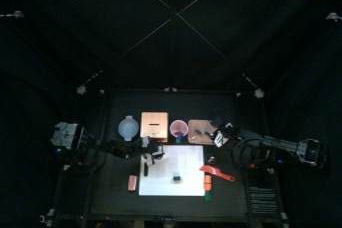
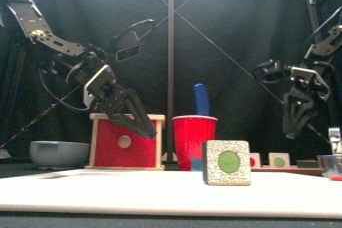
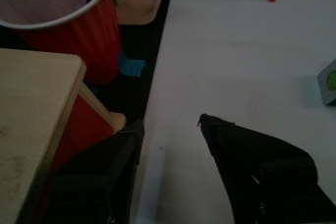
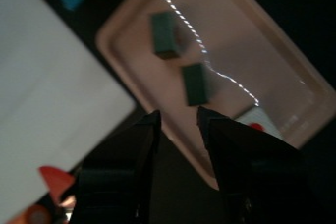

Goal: Place sushi on board then cut the sushi with the knife then place the pieces on the plate
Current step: Place the 4 sushi pieces on the plate

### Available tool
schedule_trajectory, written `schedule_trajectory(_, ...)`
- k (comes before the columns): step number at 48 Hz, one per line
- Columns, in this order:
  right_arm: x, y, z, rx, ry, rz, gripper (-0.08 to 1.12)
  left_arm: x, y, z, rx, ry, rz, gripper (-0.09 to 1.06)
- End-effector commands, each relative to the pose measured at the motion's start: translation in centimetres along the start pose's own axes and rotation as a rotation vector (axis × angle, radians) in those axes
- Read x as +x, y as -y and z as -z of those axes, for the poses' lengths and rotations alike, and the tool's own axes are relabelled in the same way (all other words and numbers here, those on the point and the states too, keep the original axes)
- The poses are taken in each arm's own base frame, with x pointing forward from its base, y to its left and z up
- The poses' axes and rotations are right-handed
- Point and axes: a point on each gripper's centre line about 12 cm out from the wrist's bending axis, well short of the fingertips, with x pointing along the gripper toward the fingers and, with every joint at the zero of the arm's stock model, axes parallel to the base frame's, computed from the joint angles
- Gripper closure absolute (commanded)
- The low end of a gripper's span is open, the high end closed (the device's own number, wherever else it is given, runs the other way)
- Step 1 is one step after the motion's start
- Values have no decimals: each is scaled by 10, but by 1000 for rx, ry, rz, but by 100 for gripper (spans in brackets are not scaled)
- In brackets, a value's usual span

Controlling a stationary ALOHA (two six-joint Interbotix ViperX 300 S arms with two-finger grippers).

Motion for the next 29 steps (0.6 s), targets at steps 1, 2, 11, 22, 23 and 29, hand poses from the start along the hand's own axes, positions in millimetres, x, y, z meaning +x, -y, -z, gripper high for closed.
schedule_trajectory(1,-7,-45,-16,-86,61,-139,29,1,0,-11,-7,29,-1,11)
schedule_trajectory(2,-9,-54,-17,-102,67,-164,29,0,0,-11,-7,28,1,11)
schedule_trajectory(11,-14,-131,-10,-307,112,-377,29,1,0,-8,-7,18,2,11)
schedule_trajectory(22,5,-175,-4,-335,118,-465,29,1,0,-9,-8,19,2,11)
schedule_trajectory(23,9,-179,-3,-342,110,-466,29,1,1,-9,-7,20,4,11)
schedule_trajectory(29,26,-193,-3,-373,75,-452,29,1,1,-8,-6,17,3,11)
